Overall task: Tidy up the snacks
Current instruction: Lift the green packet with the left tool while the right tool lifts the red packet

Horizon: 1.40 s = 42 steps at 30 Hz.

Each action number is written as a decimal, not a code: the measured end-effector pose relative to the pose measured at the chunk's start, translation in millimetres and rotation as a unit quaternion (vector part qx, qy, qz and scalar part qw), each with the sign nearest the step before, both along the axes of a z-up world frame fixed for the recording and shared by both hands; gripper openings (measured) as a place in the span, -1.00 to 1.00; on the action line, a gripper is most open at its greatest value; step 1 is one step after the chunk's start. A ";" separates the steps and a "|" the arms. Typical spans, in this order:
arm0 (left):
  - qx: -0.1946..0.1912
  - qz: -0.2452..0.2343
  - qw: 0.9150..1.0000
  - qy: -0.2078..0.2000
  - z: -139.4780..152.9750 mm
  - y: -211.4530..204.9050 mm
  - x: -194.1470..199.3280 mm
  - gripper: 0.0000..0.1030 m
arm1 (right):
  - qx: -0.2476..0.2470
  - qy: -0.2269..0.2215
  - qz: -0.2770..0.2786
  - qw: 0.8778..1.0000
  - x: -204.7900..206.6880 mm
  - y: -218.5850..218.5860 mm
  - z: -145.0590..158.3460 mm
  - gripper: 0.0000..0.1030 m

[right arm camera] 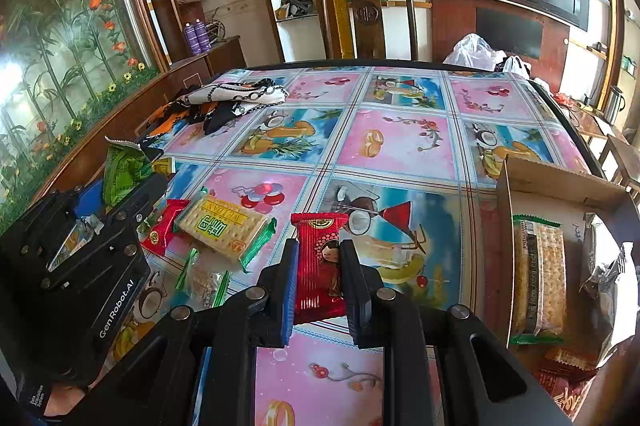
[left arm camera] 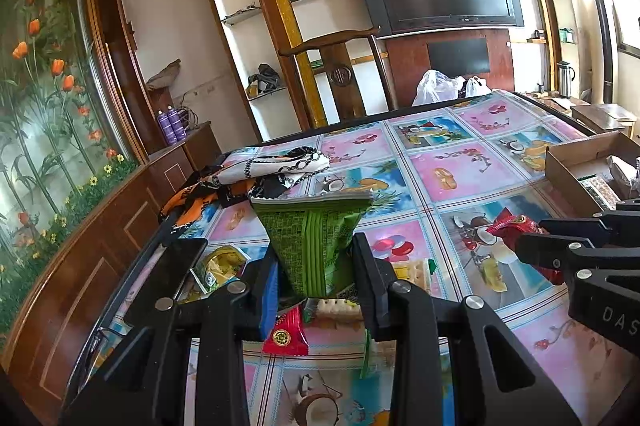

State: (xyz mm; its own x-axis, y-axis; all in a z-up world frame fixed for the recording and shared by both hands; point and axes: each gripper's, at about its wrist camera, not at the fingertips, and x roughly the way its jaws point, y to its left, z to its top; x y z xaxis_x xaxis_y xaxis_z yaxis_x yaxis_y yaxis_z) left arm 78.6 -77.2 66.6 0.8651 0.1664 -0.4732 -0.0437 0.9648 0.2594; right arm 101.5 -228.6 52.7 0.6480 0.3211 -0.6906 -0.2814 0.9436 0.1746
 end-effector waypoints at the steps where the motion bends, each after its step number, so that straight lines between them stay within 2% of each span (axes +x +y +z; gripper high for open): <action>1: 0.001 0.000 1.000 0.000 -0.1 0.0 0.0 -0.38 | 0.000 0.000 0.000 1.000 0.1 0.0 0.1 -0.58; 22: 0.028 -0.002 0.999 -0.014 0.9 -3.8 -0.7 -0.38 | 0.000 -0.002 -0.001 1.000 0.1 0.1 -0.3 -0.58; 42: 0.030 -0.001 0.999 -0.015 0.0 -6.5 -1.3 -0.37 | 0.001 -0.003 -0.002 1.000 0.5 -0.3 1.4 -0.58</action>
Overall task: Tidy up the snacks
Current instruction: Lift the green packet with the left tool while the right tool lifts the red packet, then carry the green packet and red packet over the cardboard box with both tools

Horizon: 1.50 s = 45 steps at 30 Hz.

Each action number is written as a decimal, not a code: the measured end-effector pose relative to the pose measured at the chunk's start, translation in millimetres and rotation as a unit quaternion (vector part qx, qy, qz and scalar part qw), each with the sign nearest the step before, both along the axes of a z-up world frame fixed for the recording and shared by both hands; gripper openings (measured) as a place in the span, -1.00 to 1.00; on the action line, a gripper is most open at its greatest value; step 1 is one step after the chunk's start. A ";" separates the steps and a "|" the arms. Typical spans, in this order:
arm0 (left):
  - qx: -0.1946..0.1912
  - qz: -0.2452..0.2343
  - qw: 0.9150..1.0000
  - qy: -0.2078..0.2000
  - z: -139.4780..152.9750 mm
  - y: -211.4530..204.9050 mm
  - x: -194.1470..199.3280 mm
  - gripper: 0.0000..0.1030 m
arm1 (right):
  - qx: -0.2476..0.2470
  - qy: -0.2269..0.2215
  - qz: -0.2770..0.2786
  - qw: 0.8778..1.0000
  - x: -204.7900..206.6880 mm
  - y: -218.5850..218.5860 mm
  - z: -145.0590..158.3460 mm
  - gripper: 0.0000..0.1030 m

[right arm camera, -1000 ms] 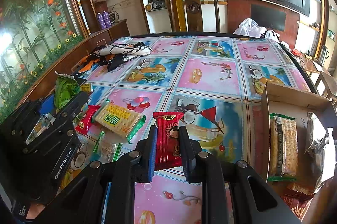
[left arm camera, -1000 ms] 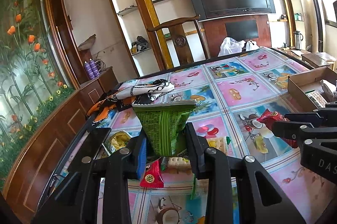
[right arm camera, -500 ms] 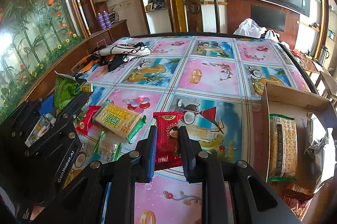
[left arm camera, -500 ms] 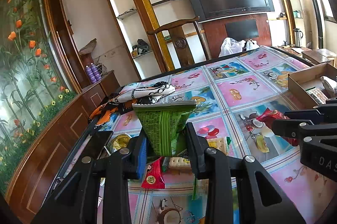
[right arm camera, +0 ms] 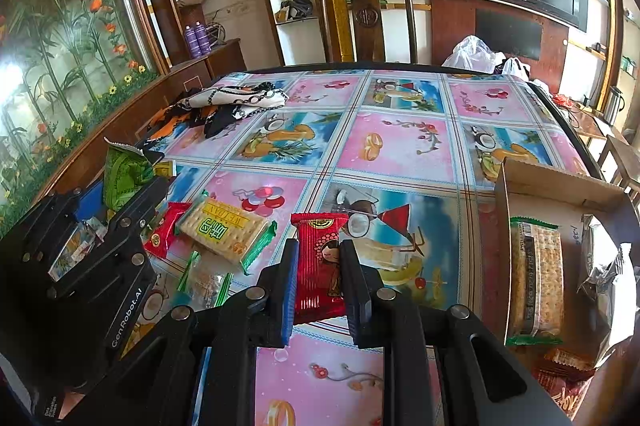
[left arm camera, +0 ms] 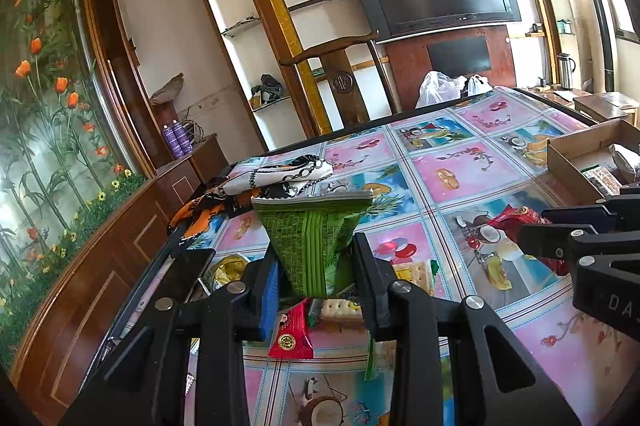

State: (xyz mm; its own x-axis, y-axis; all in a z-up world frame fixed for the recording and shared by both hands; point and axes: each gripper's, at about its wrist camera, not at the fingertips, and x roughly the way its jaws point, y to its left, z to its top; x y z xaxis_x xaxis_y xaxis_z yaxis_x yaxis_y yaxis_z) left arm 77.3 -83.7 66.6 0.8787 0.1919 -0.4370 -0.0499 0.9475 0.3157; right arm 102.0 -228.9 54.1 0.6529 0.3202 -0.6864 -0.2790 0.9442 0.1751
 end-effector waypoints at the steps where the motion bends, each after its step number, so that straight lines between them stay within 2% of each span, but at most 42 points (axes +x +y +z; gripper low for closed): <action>1: 0.000 0.000 1.000 0.000 0.0 -0.2 -0.1 -0.37 | 0.000 0.000 0.000 1.000 0.1 0.0 0.0 -0.58; 10: 0.000 0.000 1.000 0.000 -0.3 -1.2 -0.4 -0.37 | 0.001 -0.002 -0.002 1.000 0.4 -1.2 2.4 -0.58; 15: -0.010 -0.008 1.000 0.005 -0.5 -3.3 -0.2 -0.37 | 0.016 -0.011 -0.021 1.000 2.4 -20.5 13.8 -0.58; 21: -0.052 -0.033 0.998 0.025 2.6 -14.2 -4.6 -0.38 | 0.060 -0.031 -0.090 0.994 4.3 -84.5 32.6 -0.58; 27: -0.098 -0.080 0.991 0.051 7.9 -52.3 -11.8 -0.38 | 0.104 -0.039 -0.183 0.977 4.1 -167.3 43.1 -0.58; 29: -0.109 -0.106 0.987 0.060 9.9 -74.0 -15.1 -0.38 | 0.117 -0.036 -0.200 0.972 2.7 -188.8 41.9 -0.58; 32: -0.132 -0.154 0.976 0.085 9.6 -108.1 -20.7 -0.38 | 0.138 -0.021 -0.222 0.965 3.0 -218.0 36.6 -0.58; 33: -0.140 -0.172 0.970 0.097 8.5 -119.5 -22.3 -0.38 | 0.142 -0.016 -0.230 0.963 3.5 -226.4 34.7 -0.58; 36: -0.173 -0.229 0.947 0.145 0.9 -154.8 -25.8 -0.38 | 0.145 -0.007 -0.243 0.959 3.0 -241.4 30.0 -0.58; 40: -0.191 -0.268 0.927 0.181 -7.8 -183.4 -29.4 -0.38 | 0.140 0.007 -0.262 0.955 3.7 -257.2 23.6 -0.58; 42: -0.185 -0.278 0.924 0.186 -11.3 -194.8 -33.9 -0.38 | 0.140 0.019 -0.262 0.955 6.5 -260.5 18.9 -0.59; 45: -0.173 -0.289 0.925 0.178 -12.8 -203.0 -42.9 -0.38 | 0.134 0.030 -0.266 0.954 10.0 -261.4 12.7 -0.58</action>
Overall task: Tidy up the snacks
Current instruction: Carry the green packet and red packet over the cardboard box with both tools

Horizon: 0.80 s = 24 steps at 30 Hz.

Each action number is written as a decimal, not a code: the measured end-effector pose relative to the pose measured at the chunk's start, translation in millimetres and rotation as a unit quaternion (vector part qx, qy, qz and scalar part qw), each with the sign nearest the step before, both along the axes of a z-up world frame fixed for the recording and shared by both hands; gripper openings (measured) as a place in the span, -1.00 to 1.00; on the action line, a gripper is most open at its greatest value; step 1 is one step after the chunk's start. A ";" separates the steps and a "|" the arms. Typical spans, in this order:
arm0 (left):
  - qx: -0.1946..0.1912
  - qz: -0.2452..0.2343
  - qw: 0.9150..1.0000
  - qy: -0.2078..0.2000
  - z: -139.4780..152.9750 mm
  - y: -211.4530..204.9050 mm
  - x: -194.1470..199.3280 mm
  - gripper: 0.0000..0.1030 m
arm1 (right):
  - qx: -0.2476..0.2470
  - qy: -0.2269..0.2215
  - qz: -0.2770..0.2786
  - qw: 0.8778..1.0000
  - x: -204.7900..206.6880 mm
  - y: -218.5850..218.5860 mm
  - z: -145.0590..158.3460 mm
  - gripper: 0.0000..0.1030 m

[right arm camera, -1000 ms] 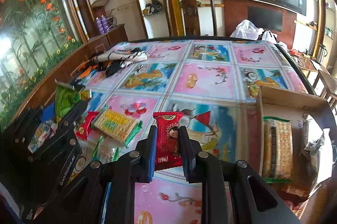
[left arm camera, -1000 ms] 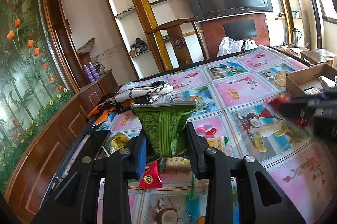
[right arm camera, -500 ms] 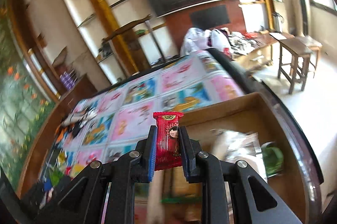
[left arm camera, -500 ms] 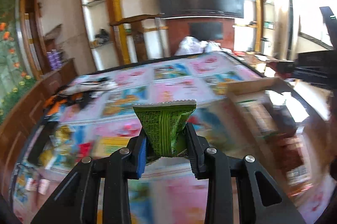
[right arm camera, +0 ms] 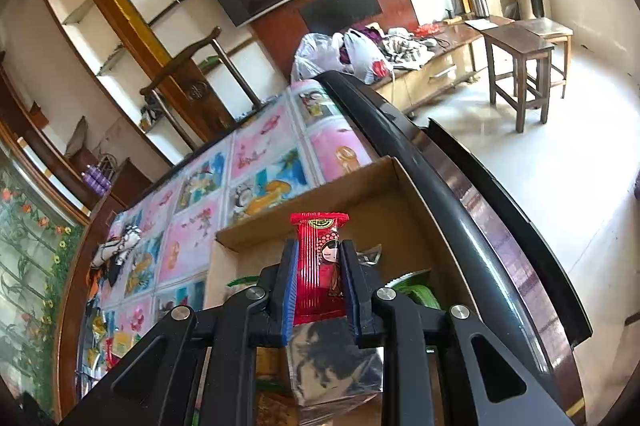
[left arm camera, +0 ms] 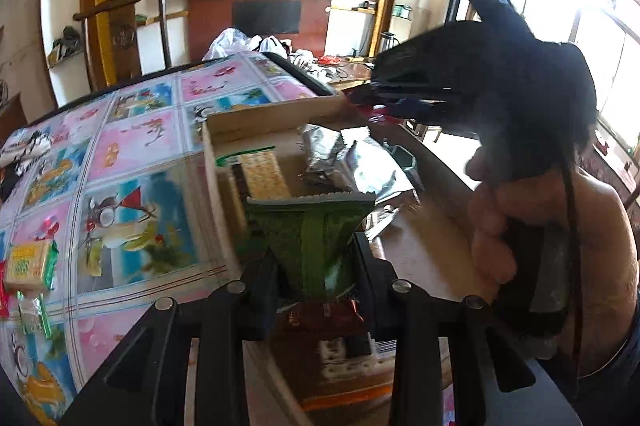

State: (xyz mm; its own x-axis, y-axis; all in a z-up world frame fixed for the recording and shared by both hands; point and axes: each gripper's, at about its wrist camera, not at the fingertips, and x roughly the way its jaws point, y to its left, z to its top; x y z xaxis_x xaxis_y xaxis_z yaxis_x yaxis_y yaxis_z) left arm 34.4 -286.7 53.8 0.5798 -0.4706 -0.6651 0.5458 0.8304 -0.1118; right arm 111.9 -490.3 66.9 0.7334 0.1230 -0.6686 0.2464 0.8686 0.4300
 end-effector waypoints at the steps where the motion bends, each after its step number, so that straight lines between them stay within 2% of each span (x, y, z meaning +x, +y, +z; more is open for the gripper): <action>1: 0.000 -0.004 1.000 -0.002 0.2 -1.0 -1.0 -0.38 | -0.001 0.003 0.001 1.000 -0.1 -0.3 -1.5 -0.58; 9: -0.007 -0.031 0.999 -0.008 -3.0 -7.7 -4.6 -0.38 | -0.013 0.024 0.004 1.000 2.3 2.9 -10.7 -0.59; 20: -0.013 -0.037 0.999 -0.015 -2.0 -8.1 -6.7 -0.38 | -0.018 0.033 0.005 0.999 2.9 6.1 -10.6 -0.55; 24: -0.016 -0.038 0.999 -0.015 -1.1 -7.5 -7.0 -0.36 | -0.018 0.029 0.002 0.999 1.3 6.6 -8.6 -0.46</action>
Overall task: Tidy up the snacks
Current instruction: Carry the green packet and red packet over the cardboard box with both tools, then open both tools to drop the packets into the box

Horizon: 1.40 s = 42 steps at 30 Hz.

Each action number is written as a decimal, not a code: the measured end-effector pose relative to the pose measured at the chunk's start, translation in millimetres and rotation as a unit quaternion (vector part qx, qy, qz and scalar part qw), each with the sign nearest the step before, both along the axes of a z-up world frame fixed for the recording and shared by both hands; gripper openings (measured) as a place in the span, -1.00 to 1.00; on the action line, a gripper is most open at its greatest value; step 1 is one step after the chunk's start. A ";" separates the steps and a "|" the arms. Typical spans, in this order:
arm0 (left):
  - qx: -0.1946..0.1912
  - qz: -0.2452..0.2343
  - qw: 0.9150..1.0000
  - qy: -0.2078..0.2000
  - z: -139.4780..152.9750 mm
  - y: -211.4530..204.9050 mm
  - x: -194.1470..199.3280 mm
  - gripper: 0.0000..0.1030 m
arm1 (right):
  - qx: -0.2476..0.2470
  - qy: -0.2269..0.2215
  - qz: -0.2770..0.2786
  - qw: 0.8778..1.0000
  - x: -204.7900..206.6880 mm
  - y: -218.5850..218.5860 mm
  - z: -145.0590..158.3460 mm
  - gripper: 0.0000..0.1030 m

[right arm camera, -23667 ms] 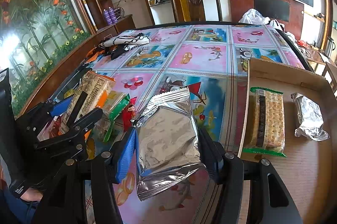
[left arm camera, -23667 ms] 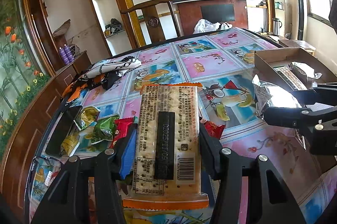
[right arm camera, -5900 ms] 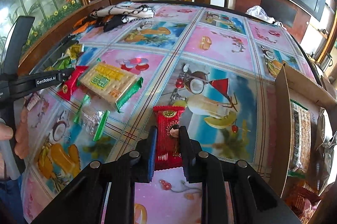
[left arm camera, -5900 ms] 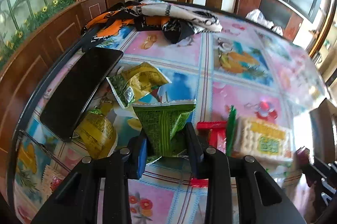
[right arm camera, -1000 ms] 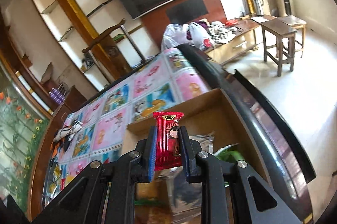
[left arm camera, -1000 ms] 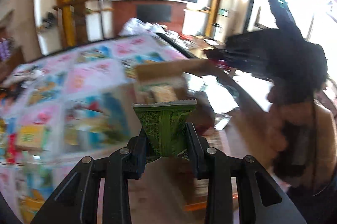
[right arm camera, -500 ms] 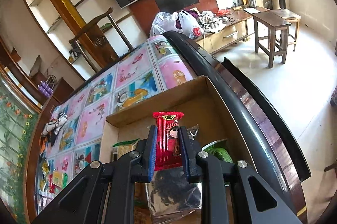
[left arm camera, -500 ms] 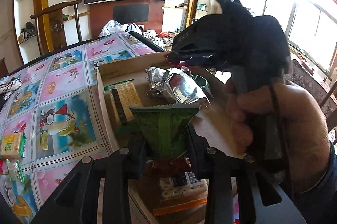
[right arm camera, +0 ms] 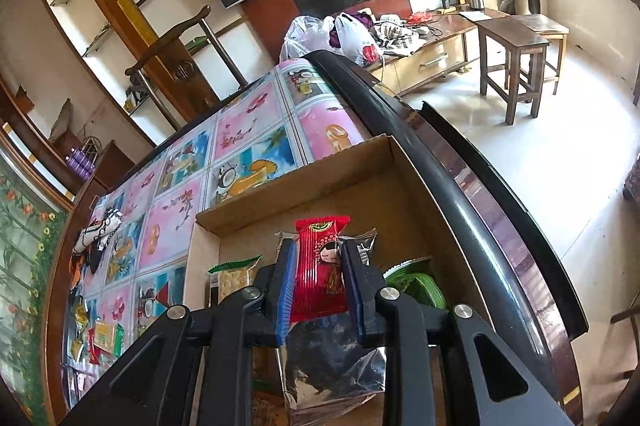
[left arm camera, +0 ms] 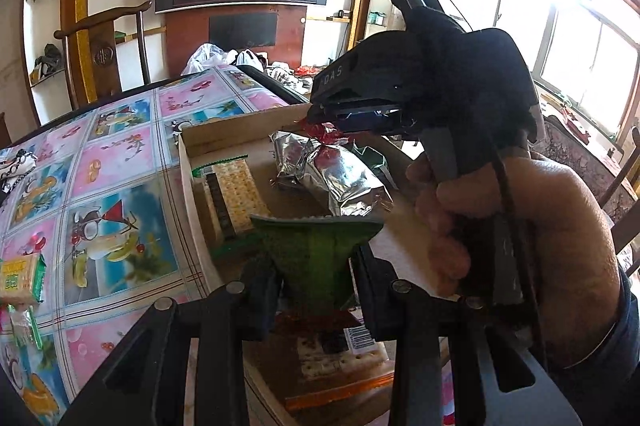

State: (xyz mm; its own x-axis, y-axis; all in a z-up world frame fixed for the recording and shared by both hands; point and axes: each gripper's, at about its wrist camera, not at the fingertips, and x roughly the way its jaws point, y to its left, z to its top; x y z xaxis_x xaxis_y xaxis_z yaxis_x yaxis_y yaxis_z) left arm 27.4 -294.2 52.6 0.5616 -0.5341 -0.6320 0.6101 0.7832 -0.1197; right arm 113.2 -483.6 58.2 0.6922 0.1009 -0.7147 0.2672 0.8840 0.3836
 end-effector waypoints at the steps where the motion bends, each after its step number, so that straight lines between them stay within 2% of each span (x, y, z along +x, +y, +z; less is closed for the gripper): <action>1: -0.001 0.000 1.000 -0.001 0.6 0.5 -0.2 -0.32 | 0.000 -0.001 0.000 1.000 0.2 0.3 0.4 -0.44; 4: -0.007 0.002 1.000 -0.004 3.0 2.7 -0.2 -0.21 | 0.000 -0.006 0.000 1.000 -1.6 1.1 3.2 -0.41; 12: -0.023 0.016 0.999 -0.020 16.9 13.4 -3.5 -0.18 | -0.009 -0.027 0.006 1.000 -8.3 8.3 14.5 -0.40; 17: -0.033 0.026 0.999 -0.025 26.7 24.8 -1.7 -0.06 | -0.028 -0.045 0.028 0.998 -12.1 27.2 25.1 -0.41; 22: -0.033 0.048 0.998 -0.024 31.7 41.4 4.8 -0.06 | -0.054 -0.061 0.056 0.995 -14.5 50.6 32.1 -0.35; 26: -0.022 0.086 0.996 -0.016 31.0 66.3 18.3 -0.06 | -0.069 -0.065 0.074 0.993 -13.7 63.9 33.5 -0.30; 30: -0.011 0.142 0.990 -0.005 30.0 108.4 36.8 -0.06 | -0.075 -0.065 0.083 0.992 -13.8 69.4 32.2 -0.29; 33: -0.003 0.189 0.982 0.005 26.7 149.4 51.0 -0.06 | -0.078 -0.064 0.086 0.991 -14.3 72.1 31.9 -0.29; 39: 0.004 0.274 0.962 0.020 20.0 231.9 67.1 -0.06 | -0.078 -0.065 0.088 0.991 -14.4 74.4 32.6 -0.27; 42: 0.010 0.305 0.952 0.041 11.2 263.8 75.2 -0.04 | -0.063 -0.067 0.104 0.990 -14.4 78.8 32.4 -0.27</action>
State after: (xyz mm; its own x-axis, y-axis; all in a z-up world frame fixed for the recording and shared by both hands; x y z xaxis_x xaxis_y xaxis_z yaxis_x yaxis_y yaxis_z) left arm 102.5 -30.5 63.9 0.7114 -0.1124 -0.6937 0.0312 0.9912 -0.1286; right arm 98.9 -404.8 90.7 0.7549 0.1665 -0.6344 0.0288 0.9579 0.2857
